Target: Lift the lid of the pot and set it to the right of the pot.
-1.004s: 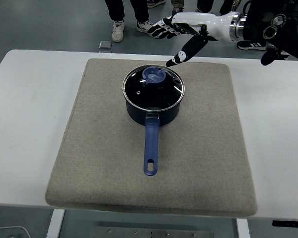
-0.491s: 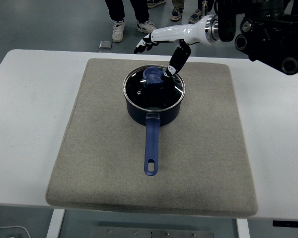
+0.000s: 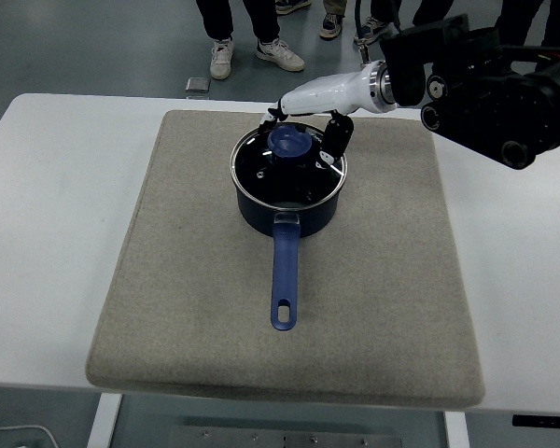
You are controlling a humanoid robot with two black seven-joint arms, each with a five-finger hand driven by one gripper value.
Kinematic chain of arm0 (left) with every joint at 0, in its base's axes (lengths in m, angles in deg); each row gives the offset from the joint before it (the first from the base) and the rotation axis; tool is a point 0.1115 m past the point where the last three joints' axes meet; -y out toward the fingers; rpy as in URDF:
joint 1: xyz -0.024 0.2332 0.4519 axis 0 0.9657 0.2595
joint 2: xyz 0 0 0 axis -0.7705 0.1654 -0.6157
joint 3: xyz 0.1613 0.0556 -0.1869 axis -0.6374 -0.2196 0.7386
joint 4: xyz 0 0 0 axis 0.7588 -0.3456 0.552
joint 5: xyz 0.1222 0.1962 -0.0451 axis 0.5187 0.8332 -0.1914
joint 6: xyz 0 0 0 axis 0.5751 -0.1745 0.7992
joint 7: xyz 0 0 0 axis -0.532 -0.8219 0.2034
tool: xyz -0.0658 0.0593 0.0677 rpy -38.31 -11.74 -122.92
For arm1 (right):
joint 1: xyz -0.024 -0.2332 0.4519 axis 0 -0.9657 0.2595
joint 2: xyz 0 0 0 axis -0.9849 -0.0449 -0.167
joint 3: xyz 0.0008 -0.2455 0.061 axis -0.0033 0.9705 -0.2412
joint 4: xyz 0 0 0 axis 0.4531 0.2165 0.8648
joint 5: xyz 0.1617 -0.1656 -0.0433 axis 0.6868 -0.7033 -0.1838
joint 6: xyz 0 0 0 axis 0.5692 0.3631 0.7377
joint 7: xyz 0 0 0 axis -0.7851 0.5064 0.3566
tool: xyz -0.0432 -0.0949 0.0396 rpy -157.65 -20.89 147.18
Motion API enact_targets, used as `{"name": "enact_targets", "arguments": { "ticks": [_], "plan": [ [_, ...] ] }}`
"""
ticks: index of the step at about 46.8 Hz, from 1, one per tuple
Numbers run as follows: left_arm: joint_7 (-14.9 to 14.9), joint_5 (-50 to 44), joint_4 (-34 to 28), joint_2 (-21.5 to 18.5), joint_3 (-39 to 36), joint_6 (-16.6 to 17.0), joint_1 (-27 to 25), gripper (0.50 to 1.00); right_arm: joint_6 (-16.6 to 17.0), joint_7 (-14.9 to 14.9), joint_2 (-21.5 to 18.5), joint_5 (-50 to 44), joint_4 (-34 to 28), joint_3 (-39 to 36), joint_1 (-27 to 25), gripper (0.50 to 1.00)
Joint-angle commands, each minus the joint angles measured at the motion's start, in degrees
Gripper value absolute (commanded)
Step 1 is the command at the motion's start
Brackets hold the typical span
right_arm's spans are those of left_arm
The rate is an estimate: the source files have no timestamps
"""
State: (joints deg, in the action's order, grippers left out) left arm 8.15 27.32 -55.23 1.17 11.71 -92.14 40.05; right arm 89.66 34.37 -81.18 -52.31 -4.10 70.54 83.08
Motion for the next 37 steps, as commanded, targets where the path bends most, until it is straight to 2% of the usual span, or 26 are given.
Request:
{"name": "enact_targets", "arguments": {
  "ticks": [1,37],
  "plan": [
    [0.0,0.0,0.0,0.0,0.1,0.0,0.0,1.000,-0.2,-0.1,0.0,0.0,-0.1,0.2,0.0,0.907],
    [0.1,0.0,0.0,0.0,0.1,0.0,0.0,1.000,-0.3,-0.2,-2.6,0.1,-2.8,0.8,-0.2,0.856]
  ]
}}
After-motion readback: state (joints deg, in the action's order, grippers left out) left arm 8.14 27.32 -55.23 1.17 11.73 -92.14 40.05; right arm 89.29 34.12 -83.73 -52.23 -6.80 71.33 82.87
